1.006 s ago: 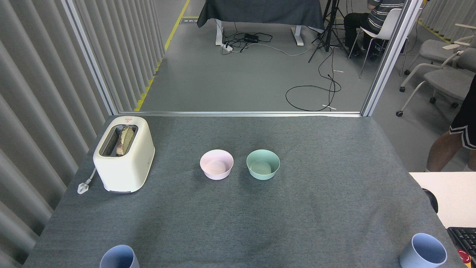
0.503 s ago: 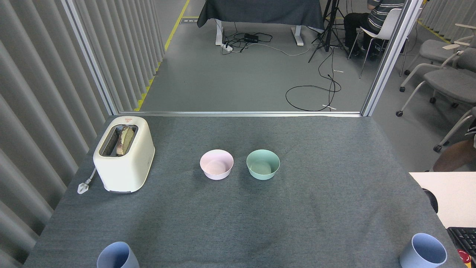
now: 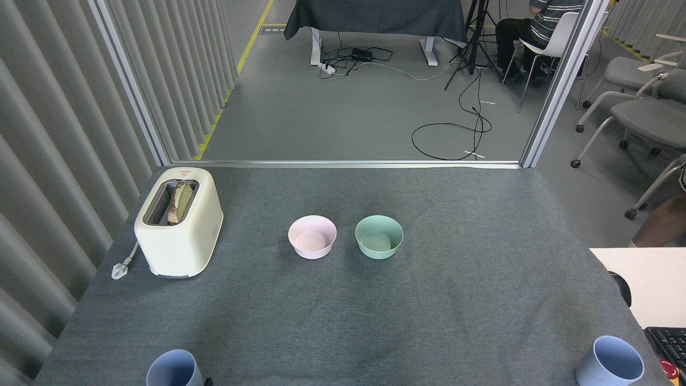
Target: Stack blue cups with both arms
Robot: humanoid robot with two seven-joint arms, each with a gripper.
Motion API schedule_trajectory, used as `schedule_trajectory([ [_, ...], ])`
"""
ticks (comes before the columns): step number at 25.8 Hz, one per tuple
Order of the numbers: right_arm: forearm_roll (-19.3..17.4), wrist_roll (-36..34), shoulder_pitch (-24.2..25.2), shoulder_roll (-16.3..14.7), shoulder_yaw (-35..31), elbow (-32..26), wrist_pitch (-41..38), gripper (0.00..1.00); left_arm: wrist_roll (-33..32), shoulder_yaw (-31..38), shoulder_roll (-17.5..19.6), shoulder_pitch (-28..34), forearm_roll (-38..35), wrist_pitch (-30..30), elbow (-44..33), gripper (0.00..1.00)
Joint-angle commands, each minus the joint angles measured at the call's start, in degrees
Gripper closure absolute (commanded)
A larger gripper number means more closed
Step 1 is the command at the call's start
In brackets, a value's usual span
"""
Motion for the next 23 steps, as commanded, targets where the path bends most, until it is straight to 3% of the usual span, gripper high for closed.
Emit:
schedule_trajectory([
  [1, 0.0, -0.1, -0.1, 0.0, 0.1, 0.1, 0.2, 0.0, 0.0, -0.2, 0.2, -1.2, 0.0, 0.2, 2.8, 0.17],
  [8, 0.1, -0.1, -0.1, 0.0, 0.2, 0.0, 0.2, 0.0, 0.4, -0.3, 0.3, -1.0, -0.1, -0.7, 1.5, 0.42],
  [12, 0.1, -0.1, -0.1, 0.0, 0.2, 0.1, 0.2, 0.0, 0.4, -6.8, 0.3, -2.0, -0.8, -0.8, -0.6, 0.41],
  [16, 0.1, 0.1, -0.1, 0.1, 0.1, 0.0, 0.3, 0.0, 0.4, -17.1, -0.8, -7.8, -9.2, -0.2, -1.5, 0.41],
  [19, 0.2, 0.1, -0.1, 0.0, 0.1, 0.0, 0.3, 0.0, 0.3, -22.6, -4.5, -14.1, -14.3, 0.0, 4.0, 0.4],
  [23, 0.2, 0.1, 0.0, 0.2, 0.1, 0.0, 0.8, 0.0, 0.4, -24.8, -9.3, -21.5, -14.5, -0.4, 12.8, 0.4],
])
